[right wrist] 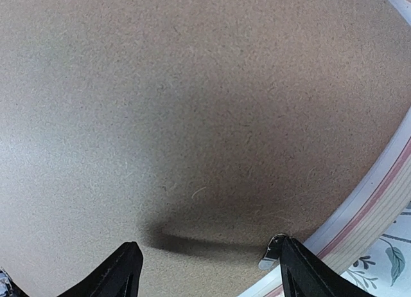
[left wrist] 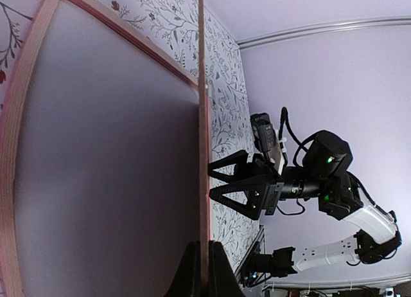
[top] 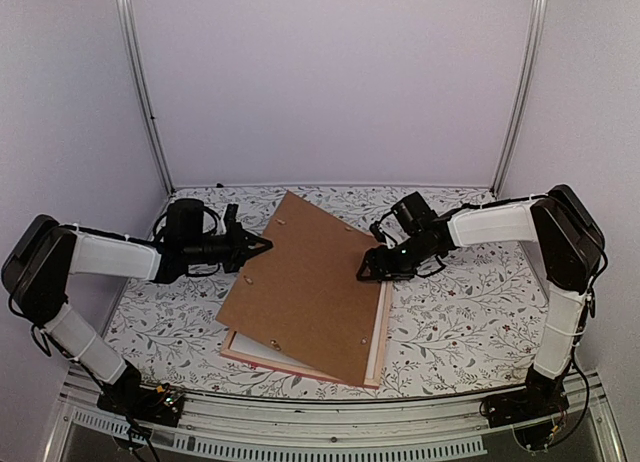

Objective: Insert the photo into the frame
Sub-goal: Adjust the fastener on the backboard.

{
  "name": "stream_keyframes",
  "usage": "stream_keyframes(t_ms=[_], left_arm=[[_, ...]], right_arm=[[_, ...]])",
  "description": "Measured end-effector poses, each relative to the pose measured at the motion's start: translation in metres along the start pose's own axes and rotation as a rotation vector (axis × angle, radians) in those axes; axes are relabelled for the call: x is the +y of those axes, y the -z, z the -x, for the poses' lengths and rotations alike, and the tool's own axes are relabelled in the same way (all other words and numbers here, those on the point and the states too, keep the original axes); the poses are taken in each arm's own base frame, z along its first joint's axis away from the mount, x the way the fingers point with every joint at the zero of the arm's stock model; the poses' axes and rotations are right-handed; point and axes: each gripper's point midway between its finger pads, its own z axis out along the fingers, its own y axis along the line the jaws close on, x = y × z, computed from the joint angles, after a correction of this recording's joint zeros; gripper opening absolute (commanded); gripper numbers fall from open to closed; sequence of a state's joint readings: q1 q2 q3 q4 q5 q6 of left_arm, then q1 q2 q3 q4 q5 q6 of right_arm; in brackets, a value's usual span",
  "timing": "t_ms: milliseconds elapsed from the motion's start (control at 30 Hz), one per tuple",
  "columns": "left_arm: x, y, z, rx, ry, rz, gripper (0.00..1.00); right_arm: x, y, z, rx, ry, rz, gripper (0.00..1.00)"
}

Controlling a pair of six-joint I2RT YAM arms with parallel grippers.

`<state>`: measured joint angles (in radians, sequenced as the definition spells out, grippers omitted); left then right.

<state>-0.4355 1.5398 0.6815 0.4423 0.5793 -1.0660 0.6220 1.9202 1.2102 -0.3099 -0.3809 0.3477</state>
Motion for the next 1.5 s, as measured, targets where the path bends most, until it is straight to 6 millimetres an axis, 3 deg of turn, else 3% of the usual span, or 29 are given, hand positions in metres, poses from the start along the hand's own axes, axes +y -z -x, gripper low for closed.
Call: stream_keyframes(t_ms=[533,1500], left_arm=[[0.011,-0.008,0.001,-0.017,0.024,-0.044,0.0],[0.004,-0.006,0.006,-0.047,0.039,-0.084,0.0]], right_arm=[[-0.003,0.0,0.0,0.001,-0.015,-0.016,0.77],[0.001,0.004,0.008,-0.013,-0.01,-0.018,0.77]])
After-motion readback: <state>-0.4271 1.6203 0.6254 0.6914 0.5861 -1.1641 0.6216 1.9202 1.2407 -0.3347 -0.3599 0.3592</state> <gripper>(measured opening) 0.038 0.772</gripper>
